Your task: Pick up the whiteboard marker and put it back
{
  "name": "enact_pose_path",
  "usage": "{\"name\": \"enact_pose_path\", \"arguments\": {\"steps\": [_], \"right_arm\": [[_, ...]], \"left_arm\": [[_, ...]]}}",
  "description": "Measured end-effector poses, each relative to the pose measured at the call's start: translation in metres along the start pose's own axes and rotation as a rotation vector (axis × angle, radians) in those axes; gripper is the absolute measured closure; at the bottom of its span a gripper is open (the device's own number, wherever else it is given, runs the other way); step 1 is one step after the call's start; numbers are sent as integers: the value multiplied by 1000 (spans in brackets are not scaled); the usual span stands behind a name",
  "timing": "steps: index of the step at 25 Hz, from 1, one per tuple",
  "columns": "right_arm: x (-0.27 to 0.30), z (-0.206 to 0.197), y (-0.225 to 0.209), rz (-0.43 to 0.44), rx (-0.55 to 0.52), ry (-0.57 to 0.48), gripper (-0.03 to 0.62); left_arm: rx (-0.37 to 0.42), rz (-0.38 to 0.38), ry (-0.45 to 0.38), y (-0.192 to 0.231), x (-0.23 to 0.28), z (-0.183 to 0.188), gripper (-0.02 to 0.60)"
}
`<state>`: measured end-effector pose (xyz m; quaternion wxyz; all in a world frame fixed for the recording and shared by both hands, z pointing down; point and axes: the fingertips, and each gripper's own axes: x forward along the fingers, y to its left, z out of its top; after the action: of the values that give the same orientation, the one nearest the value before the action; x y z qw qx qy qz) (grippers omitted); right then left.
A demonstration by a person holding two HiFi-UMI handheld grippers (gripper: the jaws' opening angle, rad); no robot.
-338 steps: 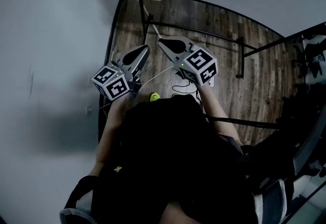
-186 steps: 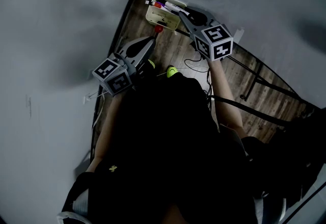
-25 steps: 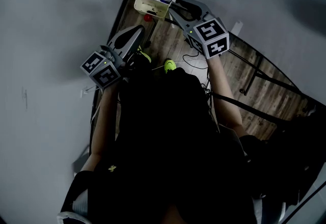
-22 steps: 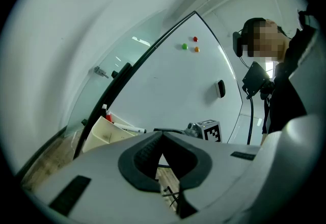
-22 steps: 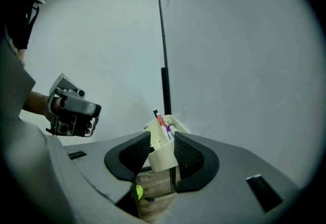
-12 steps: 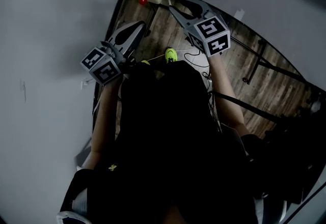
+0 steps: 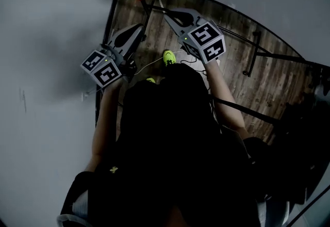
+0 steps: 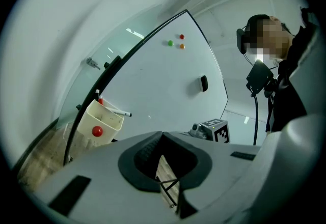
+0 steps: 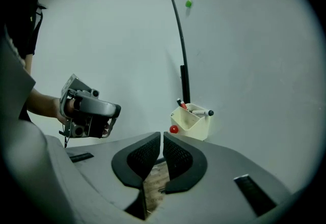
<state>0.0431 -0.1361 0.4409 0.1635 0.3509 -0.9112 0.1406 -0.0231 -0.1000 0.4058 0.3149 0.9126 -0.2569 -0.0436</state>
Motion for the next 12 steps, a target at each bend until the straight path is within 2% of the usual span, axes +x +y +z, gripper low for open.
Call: {"name": "enact_pose_path", "arguments": {"steps": [1, 12], "right_arm": [[-2, 1, 6, 3, -2, 0, 589], [-19, 3, 66, -64, -36, 1, 591]], "left_arm": [[3, -4, -2, -1, -5, 1, 578], [22, -73, -9, -24, -58, -6, 578]]}}
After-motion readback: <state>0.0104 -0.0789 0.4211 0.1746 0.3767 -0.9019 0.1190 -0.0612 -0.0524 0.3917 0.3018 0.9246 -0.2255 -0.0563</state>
